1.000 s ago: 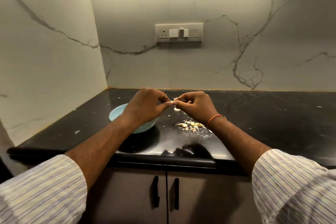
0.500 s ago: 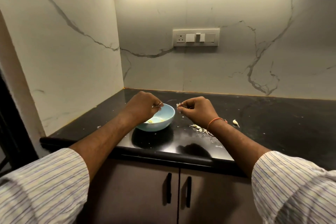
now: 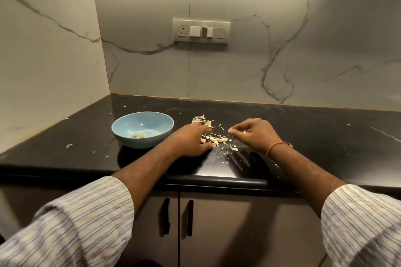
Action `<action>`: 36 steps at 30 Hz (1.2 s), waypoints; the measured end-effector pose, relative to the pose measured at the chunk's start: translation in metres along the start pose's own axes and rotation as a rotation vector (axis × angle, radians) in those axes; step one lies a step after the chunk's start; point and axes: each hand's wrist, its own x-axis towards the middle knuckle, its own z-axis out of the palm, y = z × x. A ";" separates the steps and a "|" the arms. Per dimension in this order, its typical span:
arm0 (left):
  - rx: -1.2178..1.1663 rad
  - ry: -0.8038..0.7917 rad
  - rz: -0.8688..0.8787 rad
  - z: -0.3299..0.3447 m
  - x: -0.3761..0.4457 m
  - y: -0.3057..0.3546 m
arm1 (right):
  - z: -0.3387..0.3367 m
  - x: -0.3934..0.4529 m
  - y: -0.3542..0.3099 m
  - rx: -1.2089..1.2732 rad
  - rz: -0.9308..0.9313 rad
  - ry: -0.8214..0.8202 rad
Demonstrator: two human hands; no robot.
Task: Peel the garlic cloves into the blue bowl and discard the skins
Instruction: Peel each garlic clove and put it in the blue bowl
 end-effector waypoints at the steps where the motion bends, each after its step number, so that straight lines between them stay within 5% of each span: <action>1: -0.001 0.018 -0.022 0.003 0.003 -0.004 | 0.001 0.001 0.001 -0.034 -0.021 -0.032; 9: -0.212 0.263 -0.024 0.019 -0.006 -0.024 | 0.029 0.016 -0.012 0.037 -0.177 0.022; 21: -0.304 0.410 -0.125 0.021 0.008 -0.025 | 0.064 0.021 -0.004 0.111 -0.313 0.159; 29: -1.057 0.409 -0.197 0.022 0.017 -0.013 | 0.063 0.022 0.000 0.146 -0.255 0.155; 36: -1.202 0.366 -0.145 0.019 0.010 -0.014 | 0.063 0.023 -0.001 0.318 -0.222 0.134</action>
